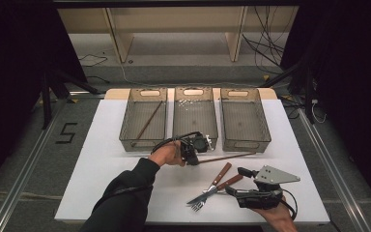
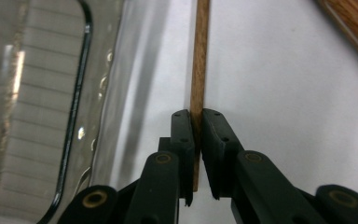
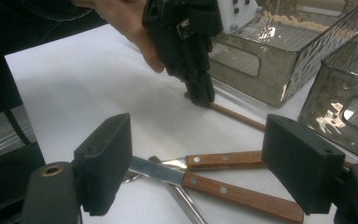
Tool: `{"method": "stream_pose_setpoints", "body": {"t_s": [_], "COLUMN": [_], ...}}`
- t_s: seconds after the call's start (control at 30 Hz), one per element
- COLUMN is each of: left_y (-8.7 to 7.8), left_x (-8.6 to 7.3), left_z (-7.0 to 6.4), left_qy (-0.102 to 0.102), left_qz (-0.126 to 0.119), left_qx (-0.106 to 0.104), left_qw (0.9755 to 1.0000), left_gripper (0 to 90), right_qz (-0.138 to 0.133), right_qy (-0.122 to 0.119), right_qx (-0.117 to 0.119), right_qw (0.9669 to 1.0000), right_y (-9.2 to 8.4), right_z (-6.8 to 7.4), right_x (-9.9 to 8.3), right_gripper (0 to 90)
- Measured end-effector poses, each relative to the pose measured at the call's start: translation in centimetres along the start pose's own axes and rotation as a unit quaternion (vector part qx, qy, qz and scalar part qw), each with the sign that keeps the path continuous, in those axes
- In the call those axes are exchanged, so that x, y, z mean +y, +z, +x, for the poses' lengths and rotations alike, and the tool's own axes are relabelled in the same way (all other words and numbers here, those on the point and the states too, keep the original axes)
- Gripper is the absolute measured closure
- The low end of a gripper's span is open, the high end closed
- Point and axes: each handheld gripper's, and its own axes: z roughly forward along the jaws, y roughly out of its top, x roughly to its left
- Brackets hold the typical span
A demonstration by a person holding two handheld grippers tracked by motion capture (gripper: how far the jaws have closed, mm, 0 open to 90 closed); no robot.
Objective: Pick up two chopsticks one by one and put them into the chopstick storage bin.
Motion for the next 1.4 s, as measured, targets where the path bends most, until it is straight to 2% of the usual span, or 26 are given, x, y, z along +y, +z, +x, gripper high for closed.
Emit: {"method": "stream_pose_setpoints", "body": {"t_s": [0.27,0.57,0.73,0.83,0.9,1.0,1.13,1.2,1.33,1.4], "left_y": [-0.1,-0.6,-1.5,-2.4,-3.0,-4.1,-5.5,-6.3,-7.8,-8.5], "left_x": [-0.4,-1.1,-1.2,-1.3,-1.3,-1.7,-2.1,-2.3,-3.0,-3.5], "left_z": [-0.1,-0.3,-0.5,-0.7,-1.0,-1.1,-1.3,-1.3,-1.1,-0.6], "left_qy": [0.009,0.016,0.013,0.006,0.012,0.008,0.000,-0.008,-0.036,-0.055], "left_qz": [-0.002,-0.016,-0.029,-0.044,-0.050,-0.075,-0.095,-0.112,-0.135,-0.150], "left_qx": [-0.013,-0.011,-0.005,-0.008,-0.009,-0.017,-0.005,-0.002,0.006,0.015], "left_qw": [0.9999,0.9997,0.9995,0.9990,0.9986,0.9970,0.9955,0.9937,0.9902,0.9871], "left_gripper": [83.6,83.7,83.7,83.7,83.7,83.7,83.7,83.7,83.7,83.7], "right_qz": [0.000,0.001,0.002,0.002,0.002,0.001,0.001,0.002,0.001,0.002], "right_qy": [0.000,0.000,0.000,0.000,0.000,0.001,0.003,0.001,0.003,0.003], "right_qx": [0.000,0.001,0.001,0.001,0.001,0.001,0.001,0.002,0.001,0.001], "right_qw": [1.0000,1.0000,1.0000,1.0000,1.0000,1.0000,1.0000,1.0000,1.0000,1.0000], "right_y": [0.0,0.1,0.1,0.1,0.1,0.1,0.1,0.1,0.2,0.2], "right_z": [0.0,0.1,0.1,0.1,0.1,0.1,0.0,0.1,0.1,0.1], "right_x": [0.0,0.0,0.0,0.0,0.0,0.0,0.0,0.0,0.0,0.0], "right_gripper": [25.1,25.2,25.1,25.2,25.2,25.2,25.2,25.2,25.2,25.2]}}
